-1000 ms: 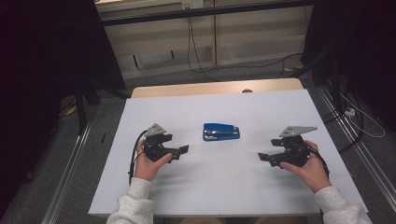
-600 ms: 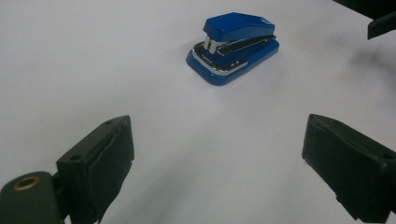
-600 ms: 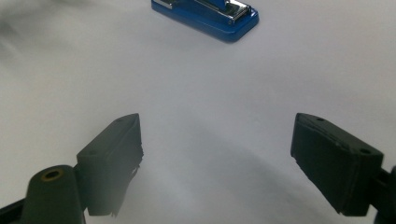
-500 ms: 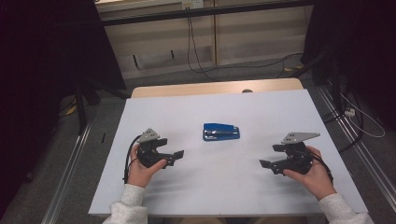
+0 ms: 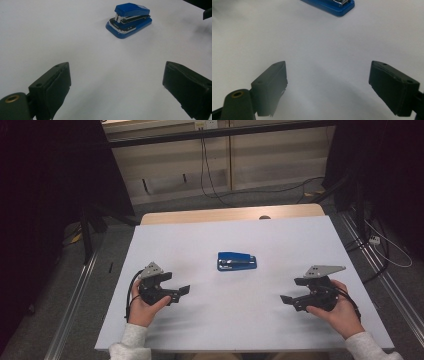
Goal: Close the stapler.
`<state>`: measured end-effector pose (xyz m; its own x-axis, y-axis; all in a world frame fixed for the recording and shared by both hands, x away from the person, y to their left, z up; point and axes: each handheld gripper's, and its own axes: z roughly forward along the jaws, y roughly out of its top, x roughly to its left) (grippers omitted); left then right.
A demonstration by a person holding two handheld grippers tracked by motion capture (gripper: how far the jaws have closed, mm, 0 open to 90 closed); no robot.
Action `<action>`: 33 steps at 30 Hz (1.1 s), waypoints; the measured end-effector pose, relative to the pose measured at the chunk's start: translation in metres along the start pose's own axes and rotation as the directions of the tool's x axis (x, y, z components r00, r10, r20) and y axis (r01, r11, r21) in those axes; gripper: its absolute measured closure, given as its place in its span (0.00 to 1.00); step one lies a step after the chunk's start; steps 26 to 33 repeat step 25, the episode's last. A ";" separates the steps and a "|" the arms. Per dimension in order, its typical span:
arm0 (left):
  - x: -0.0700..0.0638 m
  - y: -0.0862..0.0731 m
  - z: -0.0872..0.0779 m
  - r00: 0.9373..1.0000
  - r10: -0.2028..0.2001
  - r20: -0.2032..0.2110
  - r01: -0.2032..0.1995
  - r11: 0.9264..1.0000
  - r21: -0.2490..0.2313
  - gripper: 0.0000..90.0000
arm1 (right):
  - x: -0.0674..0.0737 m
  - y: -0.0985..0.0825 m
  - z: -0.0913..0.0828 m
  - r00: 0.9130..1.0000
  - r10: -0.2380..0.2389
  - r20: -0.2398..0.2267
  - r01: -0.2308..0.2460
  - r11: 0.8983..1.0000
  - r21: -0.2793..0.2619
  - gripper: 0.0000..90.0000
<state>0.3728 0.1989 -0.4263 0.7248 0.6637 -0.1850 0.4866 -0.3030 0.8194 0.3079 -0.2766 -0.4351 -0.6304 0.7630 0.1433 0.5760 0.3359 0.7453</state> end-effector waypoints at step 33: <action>0.009 -0.026 -0.028 0.998 0.010 -0.057 -0.009 1.000 0.004 0.09 | 0.001 -0.001 0.000 1.000 -0.026 -0.009 0.026 1.000 0.007 0.16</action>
